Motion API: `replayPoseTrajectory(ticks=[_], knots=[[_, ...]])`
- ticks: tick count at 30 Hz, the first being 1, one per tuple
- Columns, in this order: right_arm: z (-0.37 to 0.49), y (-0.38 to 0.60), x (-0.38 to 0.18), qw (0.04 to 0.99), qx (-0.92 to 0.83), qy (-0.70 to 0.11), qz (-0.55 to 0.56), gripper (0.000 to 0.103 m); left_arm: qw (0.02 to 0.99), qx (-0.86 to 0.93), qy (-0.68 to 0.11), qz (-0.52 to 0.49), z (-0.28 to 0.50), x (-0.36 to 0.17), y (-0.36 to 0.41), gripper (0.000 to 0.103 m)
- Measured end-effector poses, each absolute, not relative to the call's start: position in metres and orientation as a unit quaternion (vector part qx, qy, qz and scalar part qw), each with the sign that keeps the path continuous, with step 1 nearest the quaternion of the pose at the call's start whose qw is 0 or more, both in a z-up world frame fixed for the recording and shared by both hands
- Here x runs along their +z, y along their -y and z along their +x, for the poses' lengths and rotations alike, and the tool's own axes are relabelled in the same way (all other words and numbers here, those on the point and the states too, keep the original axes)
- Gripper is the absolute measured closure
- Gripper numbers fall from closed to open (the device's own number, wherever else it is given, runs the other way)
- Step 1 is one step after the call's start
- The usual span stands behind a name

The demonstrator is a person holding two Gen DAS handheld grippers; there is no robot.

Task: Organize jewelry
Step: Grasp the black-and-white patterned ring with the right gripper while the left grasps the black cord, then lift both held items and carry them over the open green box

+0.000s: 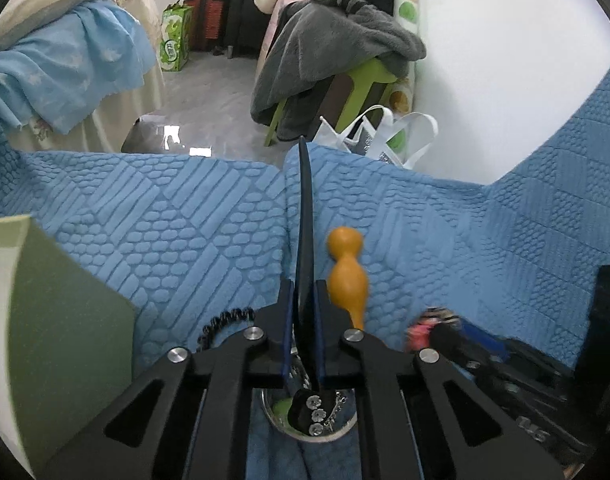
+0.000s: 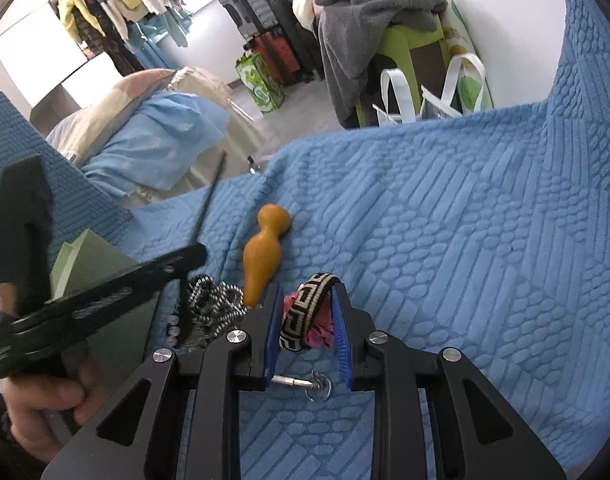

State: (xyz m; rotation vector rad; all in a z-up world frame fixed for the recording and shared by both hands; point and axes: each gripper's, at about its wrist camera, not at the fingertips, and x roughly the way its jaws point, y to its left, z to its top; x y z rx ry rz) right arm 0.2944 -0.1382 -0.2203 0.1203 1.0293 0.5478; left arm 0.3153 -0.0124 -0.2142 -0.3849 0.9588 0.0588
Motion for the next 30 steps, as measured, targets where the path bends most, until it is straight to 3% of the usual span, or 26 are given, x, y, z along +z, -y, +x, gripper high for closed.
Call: replayPoseTrajectory(ticks=[16, 20, 30], knots=[[0.294, 0.151, -0.227, 0.808, 0.278, -0.500, 0.141, 0.080, 0.868, 0.019, -0.455, -0.196, 0.279, -0.197, 0.014, 0.094], [0.294, 0.147, -0.227, 0.803, 0.287, -0.504, 0.137, 0.095, 0.869, 0.019, -0.454, -0.196, 0.276, -0.194, 0.013, 0.094], [0.276, 0.130, -0.201, 0.823, 0.300, -0.474, 0.091, 0.097, 0.875, 0.005, -0.439, -0.202, 0.257, -0.168, 0.008, 0.094]])
